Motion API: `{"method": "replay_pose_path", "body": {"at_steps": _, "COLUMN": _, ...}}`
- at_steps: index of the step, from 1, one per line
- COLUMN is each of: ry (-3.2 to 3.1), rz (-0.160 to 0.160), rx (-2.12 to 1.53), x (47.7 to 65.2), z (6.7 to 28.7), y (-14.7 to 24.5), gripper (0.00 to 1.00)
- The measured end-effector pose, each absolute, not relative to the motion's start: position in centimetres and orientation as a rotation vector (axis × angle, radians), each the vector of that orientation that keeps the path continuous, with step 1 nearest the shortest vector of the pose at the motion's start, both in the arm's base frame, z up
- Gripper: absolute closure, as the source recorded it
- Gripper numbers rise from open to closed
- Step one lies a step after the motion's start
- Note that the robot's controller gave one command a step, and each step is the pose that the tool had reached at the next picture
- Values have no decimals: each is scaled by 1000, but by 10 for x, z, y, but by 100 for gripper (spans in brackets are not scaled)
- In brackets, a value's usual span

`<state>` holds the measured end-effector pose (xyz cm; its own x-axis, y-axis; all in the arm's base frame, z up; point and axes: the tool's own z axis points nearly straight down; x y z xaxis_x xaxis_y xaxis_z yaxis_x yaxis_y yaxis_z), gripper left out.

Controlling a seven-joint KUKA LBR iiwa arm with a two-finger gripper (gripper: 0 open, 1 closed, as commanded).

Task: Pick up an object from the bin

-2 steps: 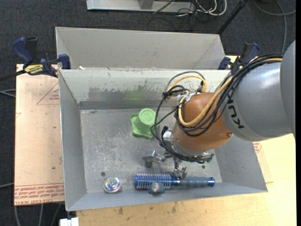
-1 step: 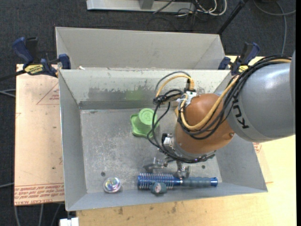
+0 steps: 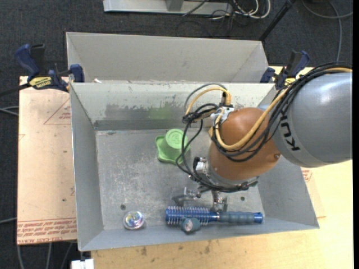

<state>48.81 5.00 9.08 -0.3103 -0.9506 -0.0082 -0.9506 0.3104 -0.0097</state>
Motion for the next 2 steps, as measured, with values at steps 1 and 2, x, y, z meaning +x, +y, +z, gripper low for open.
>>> {"method": "replay_pose_path", "body": {"at_steps": 1, "ry": 2641, "rz": -5, "rx": -1675, "x": 483, "z": 106, "y": 44, "gripper": 0}}
{"method": "replay_pose_path", "body": {"at_steps": 2, "ry": 2470, "rz": -9, "rx": -1913, "x": 487, "z": 84, "y": 47, "gripper": 0}}
